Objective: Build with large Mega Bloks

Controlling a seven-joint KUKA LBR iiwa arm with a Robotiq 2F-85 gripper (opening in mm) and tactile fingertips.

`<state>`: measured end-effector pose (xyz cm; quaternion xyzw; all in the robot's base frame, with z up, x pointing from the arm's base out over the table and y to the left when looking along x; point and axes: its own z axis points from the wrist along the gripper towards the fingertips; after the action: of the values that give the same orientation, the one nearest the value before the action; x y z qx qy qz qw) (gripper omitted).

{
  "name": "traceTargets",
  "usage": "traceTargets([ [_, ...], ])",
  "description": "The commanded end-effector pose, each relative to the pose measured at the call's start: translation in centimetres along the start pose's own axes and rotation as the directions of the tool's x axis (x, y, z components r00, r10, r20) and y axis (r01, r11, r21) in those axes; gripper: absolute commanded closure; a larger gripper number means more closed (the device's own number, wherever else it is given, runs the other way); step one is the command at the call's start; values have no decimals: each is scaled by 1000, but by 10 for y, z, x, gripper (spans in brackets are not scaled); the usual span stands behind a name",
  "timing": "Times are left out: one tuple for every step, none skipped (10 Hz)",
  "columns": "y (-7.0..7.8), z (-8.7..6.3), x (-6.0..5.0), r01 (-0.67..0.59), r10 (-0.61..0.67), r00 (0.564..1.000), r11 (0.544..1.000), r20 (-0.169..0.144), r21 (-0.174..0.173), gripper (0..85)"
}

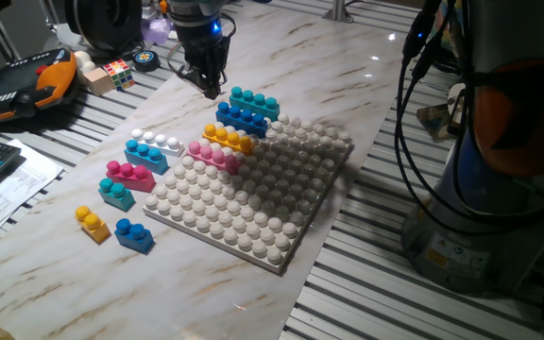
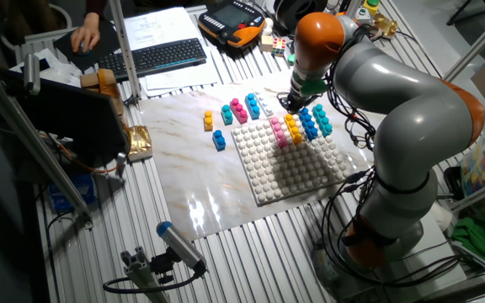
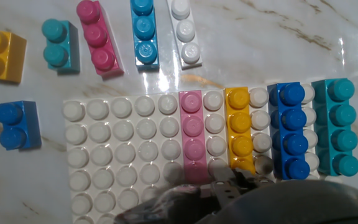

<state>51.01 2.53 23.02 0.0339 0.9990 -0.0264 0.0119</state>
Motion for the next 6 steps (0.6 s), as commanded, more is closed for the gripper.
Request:
traceTargets([
  [0,0,0,0,0,1000,1000,0,0,843],
  [0,0,0,0,0,1000,1000,0,0,843],
  [1,0,0,0,0,1000,1000,0,0,843],
  [1,0,0,1,-1,1000,1000,0,0,843],
  [2,-1,0,2,-2,1000,1000,0,2,843],
  [3,-1,0,0,0,1000,1000,-1,2,843],
])
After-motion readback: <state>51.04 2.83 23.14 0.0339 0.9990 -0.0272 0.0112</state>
